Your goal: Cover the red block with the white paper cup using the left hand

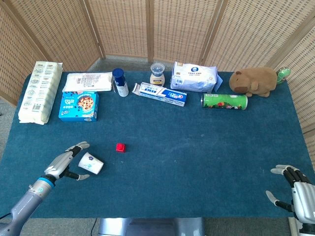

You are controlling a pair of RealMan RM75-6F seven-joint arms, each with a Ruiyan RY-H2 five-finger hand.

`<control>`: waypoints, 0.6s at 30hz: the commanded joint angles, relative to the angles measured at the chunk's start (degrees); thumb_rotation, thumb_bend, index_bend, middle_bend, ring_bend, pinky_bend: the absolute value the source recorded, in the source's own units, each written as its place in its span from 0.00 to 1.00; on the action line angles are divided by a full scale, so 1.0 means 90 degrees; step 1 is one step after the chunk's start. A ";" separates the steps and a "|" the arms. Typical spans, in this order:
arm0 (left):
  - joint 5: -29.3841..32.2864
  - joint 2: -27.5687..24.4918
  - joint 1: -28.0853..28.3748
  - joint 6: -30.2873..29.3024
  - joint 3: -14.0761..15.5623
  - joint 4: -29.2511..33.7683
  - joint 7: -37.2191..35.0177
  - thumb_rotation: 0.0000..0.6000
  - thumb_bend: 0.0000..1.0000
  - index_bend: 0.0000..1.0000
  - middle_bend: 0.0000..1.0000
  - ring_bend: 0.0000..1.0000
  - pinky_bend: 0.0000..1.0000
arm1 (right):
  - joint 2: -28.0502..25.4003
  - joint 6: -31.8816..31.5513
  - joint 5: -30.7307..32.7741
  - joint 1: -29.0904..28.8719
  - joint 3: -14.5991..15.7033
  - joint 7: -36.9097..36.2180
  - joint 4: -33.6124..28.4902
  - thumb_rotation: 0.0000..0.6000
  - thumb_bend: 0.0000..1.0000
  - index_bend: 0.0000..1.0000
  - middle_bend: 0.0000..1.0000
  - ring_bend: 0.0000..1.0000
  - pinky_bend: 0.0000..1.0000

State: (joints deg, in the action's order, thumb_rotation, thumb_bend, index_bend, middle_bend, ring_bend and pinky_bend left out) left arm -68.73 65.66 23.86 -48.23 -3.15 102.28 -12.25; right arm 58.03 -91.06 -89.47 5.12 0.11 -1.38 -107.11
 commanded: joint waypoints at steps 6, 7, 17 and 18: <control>-0.0230 -0.0609 -0.0246 -0.1069 0.0123 0.1066 0.1016 0.75 0.13 0.12 0.00 0.00 0.00 | 0.0012 0.0008 -0.0073 -0.0005 0.0027 -0.0015 0.0000 1.00 0.26 0.34 0.29 0.22 0.29; -0.0348 -0.0635 -0.0248 -0.1088 0.0161 0.1100 0.1088 0.77 0.15 0.15 0.00 0.00 0.00 | 0.0018 0.0011 -0.0079 -0.0007 0.0029 -0.0017 0.0000 1.00 0.26 0.34 0.29 0.22 0.29; -0.1137 -0.0499 -0.0146 -0.1157 0.0685 0.1171 0.3284 0.78 0.21 0.26 0.00 0.00 0.00 | -0.0009 -0.0114 -0.0113 0.0071 0.0051 -0.0083 0.0020 1.00 0.26 0.34 0.29 0.22 0.29; -0.1140 -0.0481 -0.0141 -0.1150 0.0721 0.1194 0.3462 0.78 0.21 0.26 0.00 0.00 0.00 | -0.0012 -0.0127 -0.0113 0.0080 0.0053 -0.0091 0.0025 1.00 0.26 0.34 0.29 0.22 0.29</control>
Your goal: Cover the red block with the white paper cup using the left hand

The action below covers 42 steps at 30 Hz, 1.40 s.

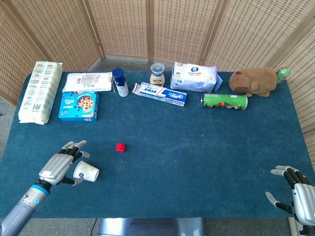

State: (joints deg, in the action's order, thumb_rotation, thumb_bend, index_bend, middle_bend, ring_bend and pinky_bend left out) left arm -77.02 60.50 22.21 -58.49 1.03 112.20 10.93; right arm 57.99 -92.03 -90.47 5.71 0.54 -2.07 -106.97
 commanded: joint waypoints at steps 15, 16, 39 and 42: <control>-0.0105 0.0443 -0.0236 -0.0216 0.0812 0.0214 0.2282 0.78 0.20 0.26 0.00 0.00 0.00 | -0.0034 -0.0106 -0.0053 0.0074 0.0021 -0.0089 0.0037 1.00 0.26 0.34 0.29 0.22 0.29; -0.0147 0.0458 -0.0270 -0.0224 0.0871 0.0213 0.2288 0.78 0.20 0.26 0.00 0.00 0.00 | -0.0037 -0.0113 -0.0058 0.0076 0.0019 -0.0091 0.0034 1.00 0.26 0.34 0.29 0.22 0.29; -0.0369 0.0960 -0.0554 -0.0758 0.0813 -0.0140 0.2739 0.78 0.20 0.26 0.00 0.00 0.00 | -0.0079 -0.0185 -0.0095 0.0130 0.0032 -0.0107 0.0006 1.00 0.26 0.34 0.29 0.22 0.29; -0.0373 0.1001 -0.0552 -0.0792 0.0780 -0.0156 0.2803 0.78 0.20 0.26 0.00 0.00 0.00 | -0.0080 -0.0185 -0.0095 0.0129 0.0027 -0.0103 0.0003 1.00 0.26 0.34 0.29 0.22 0.29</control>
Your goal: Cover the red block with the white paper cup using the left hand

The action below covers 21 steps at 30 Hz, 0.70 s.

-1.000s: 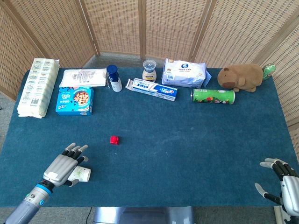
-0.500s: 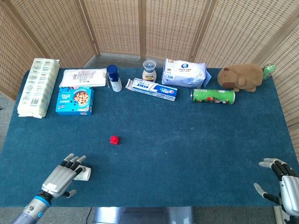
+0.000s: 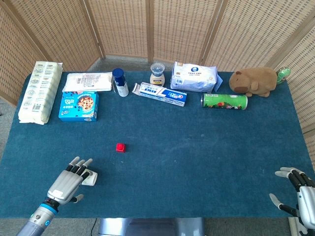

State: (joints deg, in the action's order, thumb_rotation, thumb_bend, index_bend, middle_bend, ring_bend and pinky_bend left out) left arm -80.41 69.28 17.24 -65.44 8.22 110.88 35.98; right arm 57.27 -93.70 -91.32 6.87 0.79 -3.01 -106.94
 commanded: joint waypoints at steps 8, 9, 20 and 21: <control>0.0078 0.0116 0.0021 -0.0064 -0.0146 -0.0081 -0.0032 0.77 0.20 0.26 0.00 0.00 0.00 | 0.0004 0.0032 0.0031 -0.0017 -0.0022 0.0034 -0.0018 1.00 0.26 0.34 0.29 0.22 0.29; 0.0106 0.0122 0.0032 -0.0042 -0.0152 -0.0094 -0.0021 0.78 0.20 0.26 0.00 0.00 0.00 | 0.0004 0.0037 0.0034 -0.0018 -0.0022 0.0043 -0.0019 1.00 0.26 0.34 0.29 0.22 0.29; 0.0330 0.0369 0.0100 0.0129 -0.0193 -0.0371 0.0023 0.79 0.20 0.27 0.00 0.00 0.00 | -0.0007 0.0034 0.0066 0.0000 -0.0024 0.0088 -0.0054 1.00 0.26 0.34 0.29 0.22 0.29; 0.0350 0.0391 0.0099 0.0129 -0.0200 -0.0391 0.0014 0.78 0.20 0.27 0.00 0.00 0.00 | -0.0009 0.0036 0.0070 0.0001 -0.0024 0.0078 -0.0058 1.00 0.26 0.34 0.29 0.22 0.29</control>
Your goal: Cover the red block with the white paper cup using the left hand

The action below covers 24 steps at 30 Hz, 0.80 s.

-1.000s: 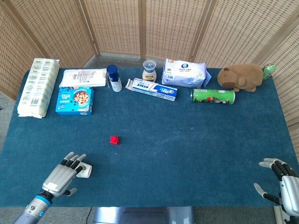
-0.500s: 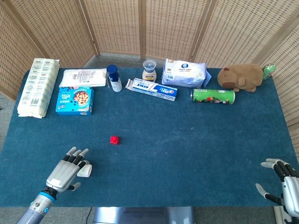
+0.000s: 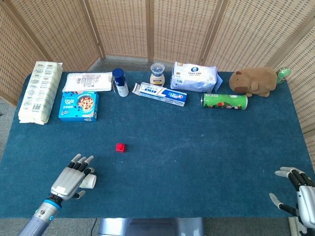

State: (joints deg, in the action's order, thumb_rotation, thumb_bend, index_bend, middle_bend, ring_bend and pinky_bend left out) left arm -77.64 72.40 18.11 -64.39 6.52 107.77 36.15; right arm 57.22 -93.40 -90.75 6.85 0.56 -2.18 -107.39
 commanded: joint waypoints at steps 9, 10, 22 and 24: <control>0.0060 0.0234 0.0006 0.0002 -0.0030 -0.0218 -0.0064 0.78 0.21 0.35 0.00 0.00 0.00 | -0.0003 0.0017 -0.0037 -0.0021 -0.0010 0.0059 -0.0091 1.00 0.26 0.34 0.29 0.22 0.29; 0.0052 0.0255 0.0002 -0.0010 -0.0025 -0.0247 -0.0055 0.78 0.21 0.36 0.00 0.00 0.00 | -0.0010 0.0015 -0.0041 -0.0025 -0.0016 0.0085 -0.0113 1.00 0.26 0.34 0.29 0.22 0.29; -0.0114 0.0497 -0.0022 -0.0040 0.0062 -0.0576 -0.0040 0.79 0.22 0.36 0.00 0.00 0.00 | -0.0028 0.0029 -0.0051 -0.0026 -0.0010 0.0265 -0.0275 1.00 0.26 0.34 0.29 0.22 0.30; -0.0145 0.0515 -0.0017 -0.0035 0.0078 -0.0589 -0.0016 0.79 0.23 0.37 0.00 0.00 0.00 | -0.0031 0.0022 -0.0042 -0.0017 -0.0008 0.0275 -0.0285 1.00 0.26 0.34 0.29 0.22 0.30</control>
State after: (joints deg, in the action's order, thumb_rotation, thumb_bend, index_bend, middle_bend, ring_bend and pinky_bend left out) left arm -78.90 77.00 17.93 -64.70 7.19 102.50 35.97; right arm 56.95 -93.19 -91.14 6.69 0.49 0.28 -109.95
